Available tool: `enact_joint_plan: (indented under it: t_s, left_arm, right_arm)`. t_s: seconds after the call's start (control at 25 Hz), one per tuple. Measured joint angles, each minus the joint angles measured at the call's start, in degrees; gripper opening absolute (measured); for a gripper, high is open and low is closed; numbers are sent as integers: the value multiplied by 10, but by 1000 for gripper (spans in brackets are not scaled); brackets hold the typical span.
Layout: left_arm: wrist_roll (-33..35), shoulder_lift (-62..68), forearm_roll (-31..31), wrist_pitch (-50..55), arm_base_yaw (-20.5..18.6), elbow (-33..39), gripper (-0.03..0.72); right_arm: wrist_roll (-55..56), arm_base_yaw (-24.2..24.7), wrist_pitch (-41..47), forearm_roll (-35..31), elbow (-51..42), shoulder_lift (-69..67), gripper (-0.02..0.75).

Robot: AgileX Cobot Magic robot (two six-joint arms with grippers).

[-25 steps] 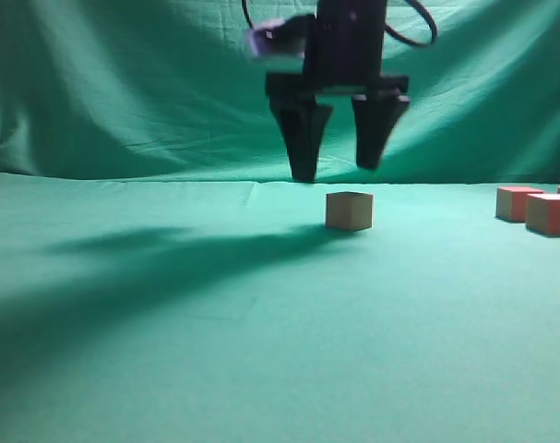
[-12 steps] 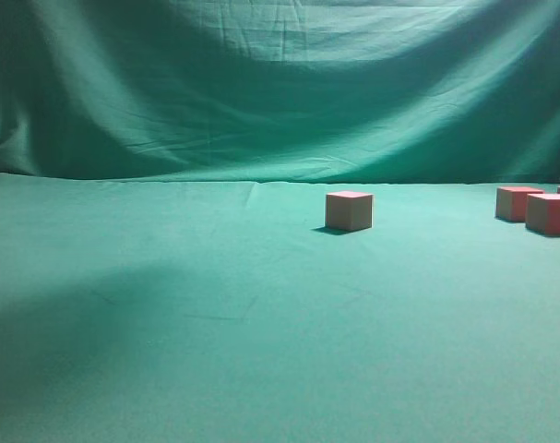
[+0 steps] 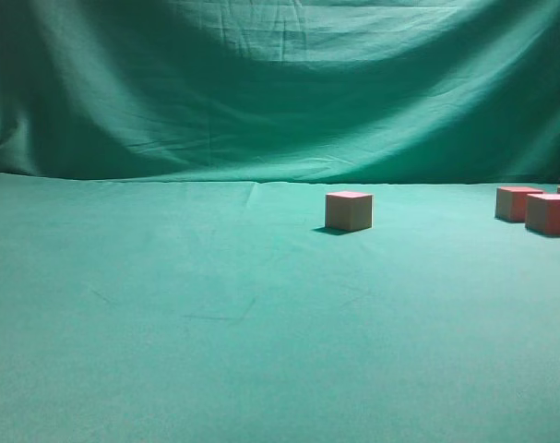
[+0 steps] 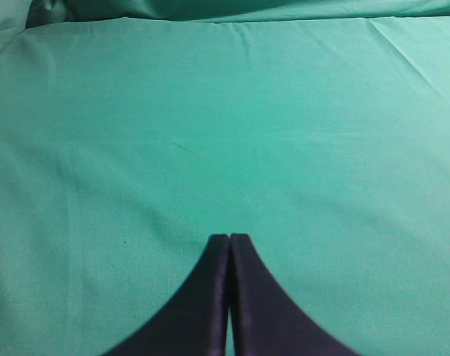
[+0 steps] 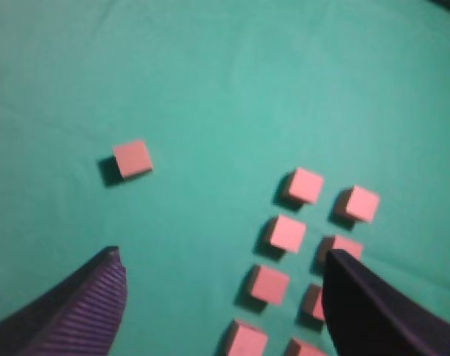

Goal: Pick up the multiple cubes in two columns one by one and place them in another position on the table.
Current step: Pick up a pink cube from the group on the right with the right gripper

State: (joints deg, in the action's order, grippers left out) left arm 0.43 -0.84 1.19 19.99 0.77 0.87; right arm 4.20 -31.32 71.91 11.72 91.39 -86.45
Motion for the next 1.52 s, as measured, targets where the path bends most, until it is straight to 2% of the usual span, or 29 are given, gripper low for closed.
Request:
enact_joint_plan:
  t_s: [0.36, 0.56, 0.76, 1.08, 1.28, 1.52]
  left_arm:
    - [0, 0, 0, 0, 0, 0, 0]
    - [0, 0, 0, 0, 0, 0, 0]
    - [0, 0, 0, 0, 0, 0, 0]
    - [0, 0, 0, 0, 0, 0, 0]
    - [0, 0, 0, 0, 0, 0, 0]
    - [0, 0, 0, 0, 0, 0, 0]
  right_arm:
    - [27, 178, -7, -3, -262, 102, 544]
    - [31, 247, -75, -38, -395, 136, 544]
    - [45, 257, -127, -54, -484, 139, 544]
    - [54, 257, -239, -59, -551, 140, 544]
    - [54, 266, -293, -59, -570, 140, 544]
    - [54, 277, -318, -59, -570, 91, 544]
